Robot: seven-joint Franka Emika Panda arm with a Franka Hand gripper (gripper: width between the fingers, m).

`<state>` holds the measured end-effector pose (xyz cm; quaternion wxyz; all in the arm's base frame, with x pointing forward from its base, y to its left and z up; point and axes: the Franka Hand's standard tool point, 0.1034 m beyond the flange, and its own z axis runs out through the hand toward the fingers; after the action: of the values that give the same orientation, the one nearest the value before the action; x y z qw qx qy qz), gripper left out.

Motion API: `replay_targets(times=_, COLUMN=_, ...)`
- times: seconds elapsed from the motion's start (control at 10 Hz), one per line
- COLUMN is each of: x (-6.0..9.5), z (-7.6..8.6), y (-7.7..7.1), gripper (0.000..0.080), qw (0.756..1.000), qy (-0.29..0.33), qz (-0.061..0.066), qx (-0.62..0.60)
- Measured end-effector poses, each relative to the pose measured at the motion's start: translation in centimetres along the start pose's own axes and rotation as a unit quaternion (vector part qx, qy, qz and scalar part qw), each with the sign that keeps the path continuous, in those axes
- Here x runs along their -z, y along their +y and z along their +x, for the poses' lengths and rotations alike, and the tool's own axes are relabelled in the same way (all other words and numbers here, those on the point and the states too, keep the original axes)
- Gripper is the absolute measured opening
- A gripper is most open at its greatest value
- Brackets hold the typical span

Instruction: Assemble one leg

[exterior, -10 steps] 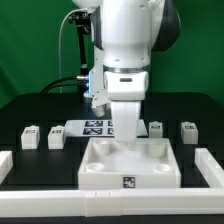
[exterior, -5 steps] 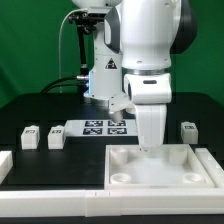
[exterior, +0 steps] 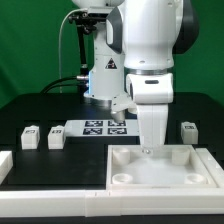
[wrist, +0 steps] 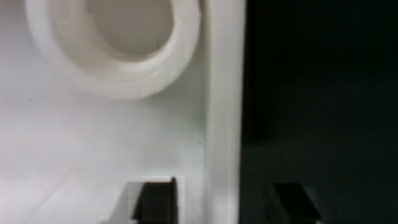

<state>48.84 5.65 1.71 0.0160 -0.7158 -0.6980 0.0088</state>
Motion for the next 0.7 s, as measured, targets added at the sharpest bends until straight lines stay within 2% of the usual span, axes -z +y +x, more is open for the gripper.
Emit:
replay_targets(times=0.1, x=0.00, z=-0.02, y=0.00, gripper=0.0311, qw=1.000, qy=0.000, qz=0.000, qx=0.000)
replay_targets(times=0.2, x=-0.01, z=-0.03, y=0.00, gripper=0.0493, qw=1.000, qy=0.000, qz=0.000, qx=0.000)
replay_targets(times=0.3, x=-0.01, z=-0.05, y=0.00, gripper=0.0598, qw=1.000, qy=0.000, qz=0.000, qx=0.000)
replay_targets(times=0.4, x=-0.01, z=-0.06, y=0.00, gripper=0.0598, qw=1.000, qy=0.000, qz=0.000, qx=-0.001)
replay_targets(times=0.5, x=-0.01, z=-0.07, y=0.00, gripper=0.0640, qw=1.000, qy=0.000, qz=0.000, qx=-0.001)
replay_targets(times=0.7, x=-0.01, z=-0.09, y=0.00, gripper=0.0647, qw=1.000, qy=0.000, qz=0.000, qx=-0.001)
